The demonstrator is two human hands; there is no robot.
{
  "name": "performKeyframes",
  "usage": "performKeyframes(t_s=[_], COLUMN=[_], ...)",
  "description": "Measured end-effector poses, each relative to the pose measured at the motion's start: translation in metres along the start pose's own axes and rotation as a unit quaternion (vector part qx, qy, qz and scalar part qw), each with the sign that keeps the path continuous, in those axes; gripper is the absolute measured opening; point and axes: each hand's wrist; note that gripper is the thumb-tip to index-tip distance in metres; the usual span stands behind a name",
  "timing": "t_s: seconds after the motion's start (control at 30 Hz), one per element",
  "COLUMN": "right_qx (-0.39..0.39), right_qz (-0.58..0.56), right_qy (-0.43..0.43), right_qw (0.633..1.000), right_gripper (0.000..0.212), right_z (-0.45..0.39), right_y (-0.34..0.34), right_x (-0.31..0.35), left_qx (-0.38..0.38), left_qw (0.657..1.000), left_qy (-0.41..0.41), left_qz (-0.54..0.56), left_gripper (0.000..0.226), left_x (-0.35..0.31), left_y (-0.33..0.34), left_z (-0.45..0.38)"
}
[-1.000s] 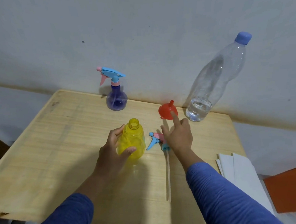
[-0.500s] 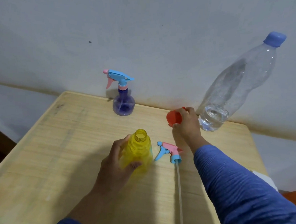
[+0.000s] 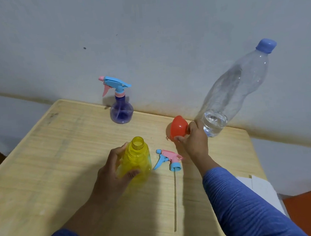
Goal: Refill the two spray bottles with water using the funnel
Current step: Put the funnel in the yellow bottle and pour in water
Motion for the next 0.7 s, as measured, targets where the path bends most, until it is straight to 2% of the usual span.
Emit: performKeyframes(t_s=[0.2,0.23,0.33,0.37,0.47,0.57,0.7], right_qx=[-0.002,-0.004,-0.01,-0.014,-0.033,-0.049,-0.041], right_qz=[-0.053,-0.06,-0.055,-0.052,-0.067,-0.161,-0.295], right_qy=[0.02,0.025,0.005,-0.015,-0.066,-0.1,-0.139], right_qw=[0.998,0.998,0.998,0.998,0.995,0.981,0.944], right_gripper=[0.026,0.031,0.071,0.076,0.071,0.07,0.074], right_z=[0.024,0.028,0.036,0.038,0.038,0.043,0.059], right_y=[0.009,0.01,0.013,0.011,0.003,-0.017,-0.04], right_x=[-0.019,-0.021,-0.024,-0.023,-0.015,0.017,0.067], left_qx=[0.003,0.002,0.001,0.001,-0.001,0.007,0.011], left_qw=[1.0,1.0,1.0,1.0,1.0,1.0,1.0], left_qy=[0.0,0.0,-0.005,-0.006,-0.008,-0.008,-0.014], left_qz=[-0.01,-0.013,-0.011,-0.011,-0.013,-0.002,0.006], left_gripper=[0.066,0.067,0.068,0.07,0.07,0.067,0.077], left_x=[0.002,0.002,0.0,0.0,0.0,-0.001,-0.006], left_y=[-0.001,-0.001,-0.001,-0.001,-0.001,-0.001,0.0], left_z=[0.0,0.0,0.0,-0.001,-0.001,0.0,0.003])
Point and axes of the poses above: each hand's wrist, its own z-axis away from the middle knuckle, its own y-axis out of the palm, x = y × z, and after that the axes turned 13 degrees about x, right-handed
